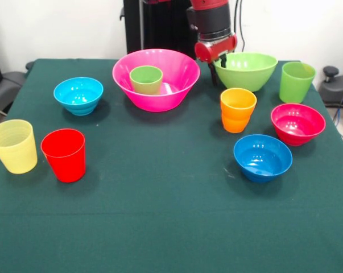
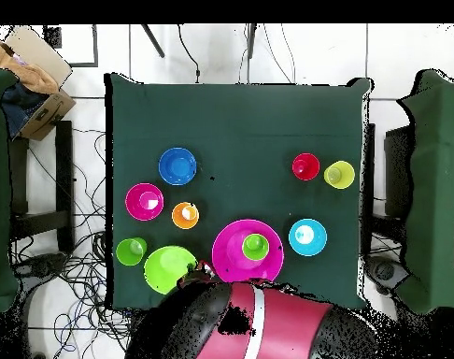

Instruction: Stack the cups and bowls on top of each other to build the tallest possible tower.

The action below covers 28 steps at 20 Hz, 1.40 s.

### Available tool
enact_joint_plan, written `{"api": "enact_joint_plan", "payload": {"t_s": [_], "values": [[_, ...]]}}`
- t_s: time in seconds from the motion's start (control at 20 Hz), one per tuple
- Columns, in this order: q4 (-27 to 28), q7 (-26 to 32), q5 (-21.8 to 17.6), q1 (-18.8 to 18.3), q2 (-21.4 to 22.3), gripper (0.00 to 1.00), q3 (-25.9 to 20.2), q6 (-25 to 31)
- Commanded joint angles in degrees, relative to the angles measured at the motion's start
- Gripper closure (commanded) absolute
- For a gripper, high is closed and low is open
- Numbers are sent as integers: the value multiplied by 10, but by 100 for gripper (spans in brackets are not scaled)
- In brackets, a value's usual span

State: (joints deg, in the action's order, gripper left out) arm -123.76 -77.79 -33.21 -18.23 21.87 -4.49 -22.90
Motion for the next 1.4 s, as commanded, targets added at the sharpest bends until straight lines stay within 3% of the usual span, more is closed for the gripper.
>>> {"api": "enact_joint_plan", "payload": {"t_s": [0.05,0.3,0.6,0.75,0.95,1.05,1.2,1.4], "values": [[87,-92,18,0,-20,100,-17,34],[81,-100,11,-1,0,100,-22,67],[53,-87,23,-24,78,100,-54,181],[21,-75,68,-43,161,100,-83,297],[-2,-25,170,-67,309,100,-126,522],[-2,-1,215,-87,360,100,-153,618],[23,8,235,-86,380,100,-153,703],[40,13,239,-96,379,100,-161,744]]}}
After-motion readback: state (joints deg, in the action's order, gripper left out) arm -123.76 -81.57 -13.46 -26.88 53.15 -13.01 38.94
